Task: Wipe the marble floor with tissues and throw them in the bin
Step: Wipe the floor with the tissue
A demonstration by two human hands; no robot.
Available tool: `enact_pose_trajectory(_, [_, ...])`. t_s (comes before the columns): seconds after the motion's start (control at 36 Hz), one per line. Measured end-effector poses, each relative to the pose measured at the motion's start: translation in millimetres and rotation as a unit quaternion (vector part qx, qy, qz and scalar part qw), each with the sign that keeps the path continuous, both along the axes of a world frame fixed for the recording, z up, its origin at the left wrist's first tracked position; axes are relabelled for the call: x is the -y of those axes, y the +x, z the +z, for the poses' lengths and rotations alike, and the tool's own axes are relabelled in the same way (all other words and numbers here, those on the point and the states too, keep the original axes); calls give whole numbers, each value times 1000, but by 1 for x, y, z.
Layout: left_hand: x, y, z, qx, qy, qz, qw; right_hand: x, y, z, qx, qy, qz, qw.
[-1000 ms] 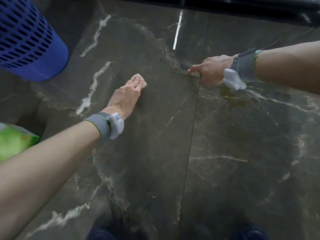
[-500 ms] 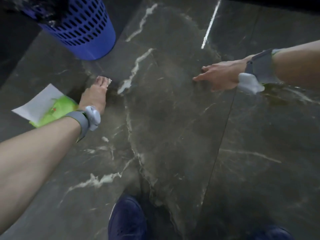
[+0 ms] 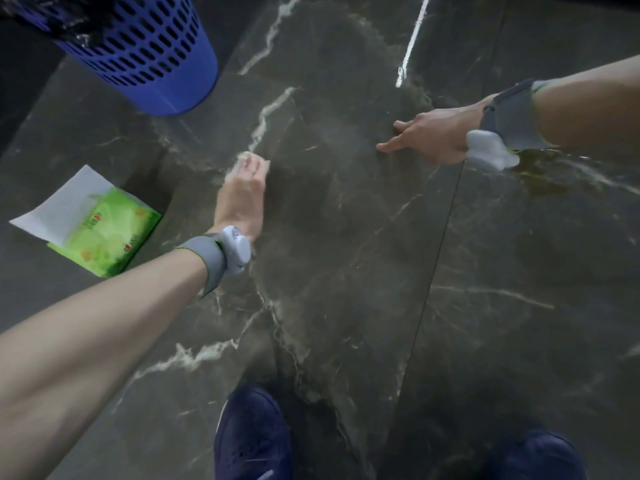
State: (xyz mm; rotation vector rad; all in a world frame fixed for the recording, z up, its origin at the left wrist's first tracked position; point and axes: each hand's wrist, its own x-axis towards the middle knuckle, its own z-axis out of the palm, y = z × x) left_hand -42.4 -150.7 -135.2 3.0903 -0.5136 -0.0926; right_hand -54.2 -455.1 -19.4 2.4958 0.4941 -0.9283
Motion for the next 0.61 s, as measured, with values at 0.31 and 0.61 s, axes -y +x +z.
enact_pose_trajectory(0.31, [141,-81,-2,-72,-76,-224,969,-1,9,-3,26,69,-36,997])
enact_pose_trajectory(0.61, [125,-148,23,2,110,-465,878,-13,1,-3,39,63,-60,995])
